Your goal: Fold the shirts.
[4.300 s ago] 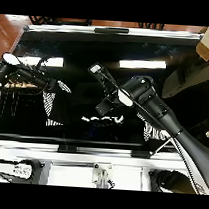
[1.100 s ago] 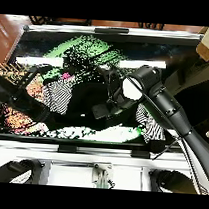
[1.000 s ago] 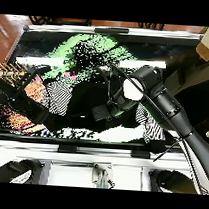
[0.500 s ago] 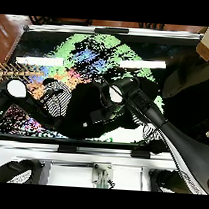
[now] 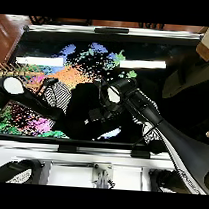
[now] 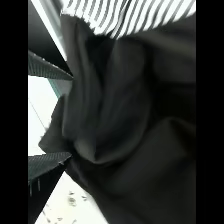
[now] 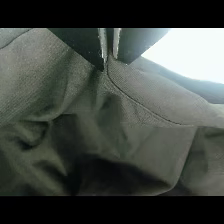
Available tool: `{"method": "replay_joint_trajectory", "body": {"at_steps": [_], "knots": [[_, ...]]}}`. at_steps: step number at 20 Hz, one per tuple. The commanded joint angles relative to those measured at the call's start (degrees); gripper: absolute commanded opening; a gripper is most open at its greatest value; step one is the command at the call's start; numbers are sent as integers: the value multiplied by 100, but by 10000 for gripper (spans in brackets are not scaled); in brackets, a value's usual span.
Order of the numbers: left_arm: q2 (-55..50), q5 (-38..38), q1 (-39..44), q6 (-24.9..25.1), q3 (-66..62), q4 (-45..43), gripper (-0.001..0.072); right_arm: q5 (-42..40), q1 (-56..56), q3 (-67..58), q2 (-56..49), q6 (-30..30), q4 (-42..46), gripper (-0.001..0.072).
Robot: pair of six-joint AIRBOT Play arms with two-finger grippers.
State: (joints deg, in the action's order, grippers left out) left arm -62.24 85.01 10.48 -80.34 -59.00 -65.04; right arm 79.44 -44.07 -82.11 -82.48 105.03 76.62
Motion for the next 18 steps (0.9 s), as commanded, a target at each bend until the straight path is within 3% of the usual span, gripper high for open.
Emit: {"method": "replay_joint_trajectory", "body": {"at_steps": [1, 6, 8, 11, 14, 18], "knots": [[63, 9, -472, 22, -717, -372, 538, -9, -4, 2, -4, 81, -4, 77], [50, 42, -1871, 20, -1613, -2664, 541, 7, -4, 2, -4, 81, -15, 77], [-11, -129, -2568, -48, -1403, -2728, 541, 15, -4, 2, -4, 81, -28, 77], [-20, -990, -3202, -136, -728, -2734, 542, 20, -2, 2, -4, 72, 4, 77], [-92, -1991, -3482, 142, -46, -2741, 542, -4, -2, 2, -4, 33, 37, 77], [-772, -2492, -3635, 186, 92, -2826, 541, -17, -2, 2, -4, -74, 37, 78]]}}
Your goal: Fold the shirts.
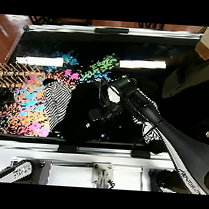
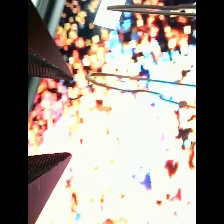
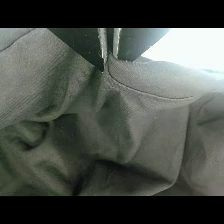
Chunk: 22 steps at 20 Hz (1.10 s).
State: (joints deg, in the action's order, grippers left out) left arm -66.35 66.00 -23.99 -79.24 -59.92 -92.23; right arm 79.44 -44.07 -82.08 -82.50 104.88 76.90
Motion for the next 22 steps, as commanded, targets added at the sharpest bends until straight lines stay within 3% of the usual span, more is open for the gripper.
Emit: {"method": "replay_joint_trajectory", "body": {"at_steps": [1, 9, 20, 22], "knots": [[-505, -695, -208, 79, 184, -109, 541, -15, -4, 0, -2, -57, 9, 78], [-890, -1226, -205, 79, 184, -225, 539, -111, -4, 0, -2, 70, 4, 78], [-1563, -1154, -520, 37, 184, -466, 516, -114, -4, 0, -2, 208, -4, 78], [-1602, -1139, -566, 90, 186, -439, 484, -168, -4, 0, -4, 208, 9, 78]]}}
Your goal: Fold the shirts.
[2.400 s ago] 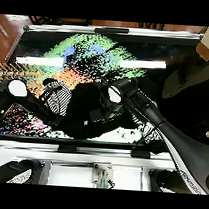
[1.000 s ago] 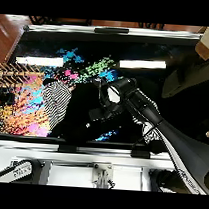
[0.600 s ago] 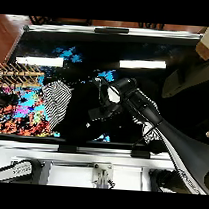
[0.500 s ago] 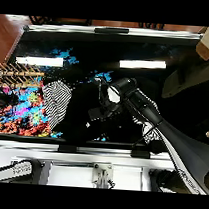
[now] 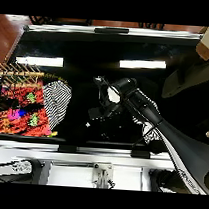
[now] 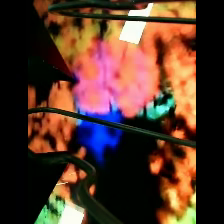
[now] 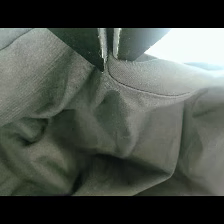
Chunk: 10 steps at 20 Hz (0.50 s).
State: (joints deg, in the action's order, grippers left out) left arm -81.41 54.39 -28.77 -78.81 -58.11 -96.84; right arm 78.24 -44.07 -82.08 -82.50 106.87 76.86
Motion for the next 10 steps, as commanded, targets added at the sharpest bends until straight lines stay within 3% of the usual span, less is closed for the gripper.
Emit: {"method": "replay_joint_trajectory", "body": {"at_steps": [1, 7, 10], "knots": [[-120, 39, -96, 101, 4, 39, 484, -94, -4, 0, -7, 9, 11, 78], [-343, 164, -94, 131, 2, 129, 449, -186, -4, 0, -7, 50, 4, 78], [-356, 155, -94, 173, 2, 151, 342, -186, -4, 0, -7, 52, 4, 78]]}}
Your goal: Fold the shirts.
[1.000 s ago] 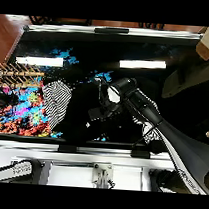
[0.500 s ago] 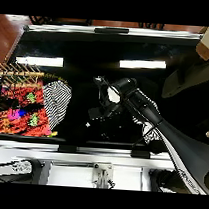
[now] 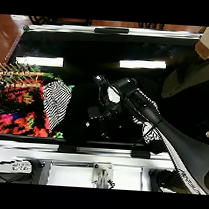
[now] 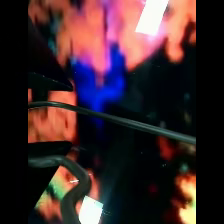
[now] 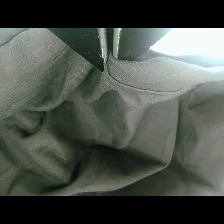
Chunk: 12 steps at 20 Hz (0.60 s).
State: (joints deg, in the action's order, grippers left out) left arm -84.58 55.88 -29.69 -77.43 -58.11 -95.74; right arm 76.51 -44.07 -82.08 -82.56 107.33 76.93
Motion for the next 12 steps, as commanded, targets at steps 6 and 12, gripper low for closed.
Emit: {"method": "replay_joint_trajectory", "body": {"at_steps": [6, 12], "knots": [[-37, 15, -2, 31, 2, 46, 58, -7, -4, 0, 0, 4, -11, 78], [127, 83, 94, 26, -13, 188, 54, 13, -4, 0, 0, 4, -15, 78]]}}
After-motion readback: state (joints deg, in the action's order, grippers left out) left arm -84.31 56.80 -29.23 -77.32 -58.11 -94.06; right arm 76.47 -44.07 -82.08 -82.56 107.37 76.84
